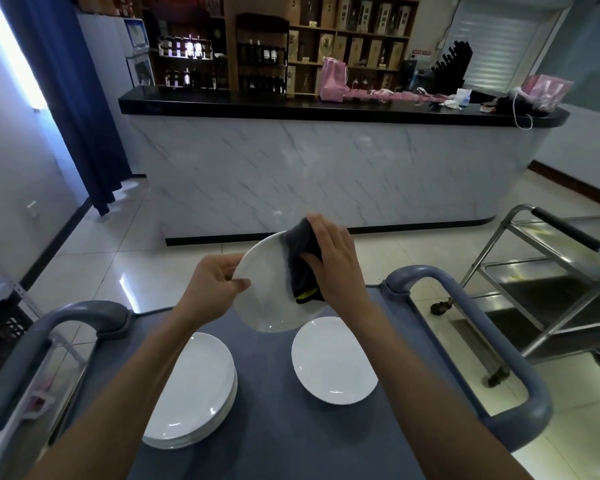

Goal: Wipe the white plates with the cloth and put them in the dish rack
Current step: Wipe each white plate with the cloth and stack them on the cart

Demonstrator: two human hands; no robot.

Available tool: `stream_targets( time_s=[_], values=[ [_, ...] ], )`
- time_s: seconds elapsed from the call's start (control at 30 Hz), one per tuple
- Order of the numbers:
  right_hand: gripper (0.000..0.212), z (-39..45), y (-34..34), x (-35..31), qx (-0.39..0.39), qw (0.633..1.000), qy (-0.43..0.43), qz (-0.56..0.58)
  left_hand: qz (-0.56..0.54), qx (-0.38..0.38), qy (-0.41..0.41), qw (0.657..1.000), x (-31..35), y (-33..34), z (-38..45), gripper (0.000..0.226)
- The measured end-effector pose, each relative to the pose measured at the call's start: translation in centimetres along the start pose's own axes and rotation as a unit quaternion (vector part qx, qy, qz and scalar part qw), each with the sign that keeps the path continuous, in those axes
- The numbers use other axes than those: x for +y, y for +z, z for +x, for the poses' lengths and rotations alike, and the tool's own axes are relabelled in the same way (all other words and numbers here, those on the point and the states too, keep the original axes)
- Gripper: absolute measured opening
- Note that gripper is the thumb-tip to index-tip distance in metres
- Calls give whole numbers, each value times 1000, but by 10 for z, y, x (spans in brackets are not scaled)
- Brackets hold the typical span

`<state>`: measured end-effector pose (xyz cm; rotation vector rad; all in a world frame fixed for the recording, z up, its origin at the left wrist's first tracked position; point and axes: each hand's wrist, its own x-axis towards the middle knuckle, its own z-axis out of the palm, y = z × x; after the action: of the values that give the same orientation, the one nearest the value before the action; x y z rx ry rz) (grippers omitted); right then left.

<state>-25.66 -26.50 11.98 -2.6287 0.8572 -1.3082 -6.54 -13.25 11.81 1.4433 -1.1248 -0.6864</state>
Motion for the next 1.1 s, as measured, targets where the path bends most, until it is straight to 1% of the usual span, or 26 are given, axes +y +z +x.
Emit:
stream_targets(
  time_s=[0.07,0.27,0.33,0.43,0.57,0.63,0.7,0.73,0.77,0.8,0.83,0.9,0.93,0.97,1.0,1.03,1.07,1.1],
  values=[
    [62,-3,0,4,-11,1000,19,19,8,-1,2,1000,0,3,0,47],
    [54,-9,-9,15,-22,998,28,52,70,2,22,997,-4,14,2,54],
    [52,-12,-13,18,-24,998,26,60,92,10,24,995,-6,19,1,61],
    [52,-20,-16,19,-16,998,5,59,123,24,39,991,-10,26,-3,69],
    [52,-35,-22,20,4,997,5,71,155,38,53,986,-13,37,-9,73],
    [48,-41,-24,21,12,997,-5,77,148,49,45,987,-15,43,-12,72],
    [44,-46,-28,23,17,996,-13,82,117,52,35,991,-15,49,-16,68],
    [43,-49,-29,25,21,996,-15,83,89,52,31,994,-16,52,-20,62],
    [42,-52,-30,27,25,996,-16,82,47,57,24,997,-16,55,-24,52],
    [40,-55,-32,30,28,996,-16,83,-6,77,9,997,-18,58,-31,37],
    [39,-58,-33,33,34,996,-16,85,-46,122,-12,991,-23,60,-37,27],
    [37,-64,-34,38,45,995,-17,89,-78,230,-78,967,-34,65,-53,31],
    [36,-67,-34,41,49,995,-18,90,-84,260,-133,953,-39,67,-59,38],
    [35,-70,-33,43,53,994,-19,91,-102,258,-204,939,-42,69,-64,48],
    [35,-73,-32,45,57,994,-21,93,-136,227,-278,923,-44,71,-68,59],
    [36,-76,-32,46,62,993,-24,98,-178,180,-342,905,-43,72,-69,69],
    [36,-79,-31,46,65,992,-27,102,-221,131,-387,886,-41,74,-67,77],
    [35,-81,-30,46,65,992,-33,105,-260,93,-413,868,-39,76,-65,83]
  ],
)
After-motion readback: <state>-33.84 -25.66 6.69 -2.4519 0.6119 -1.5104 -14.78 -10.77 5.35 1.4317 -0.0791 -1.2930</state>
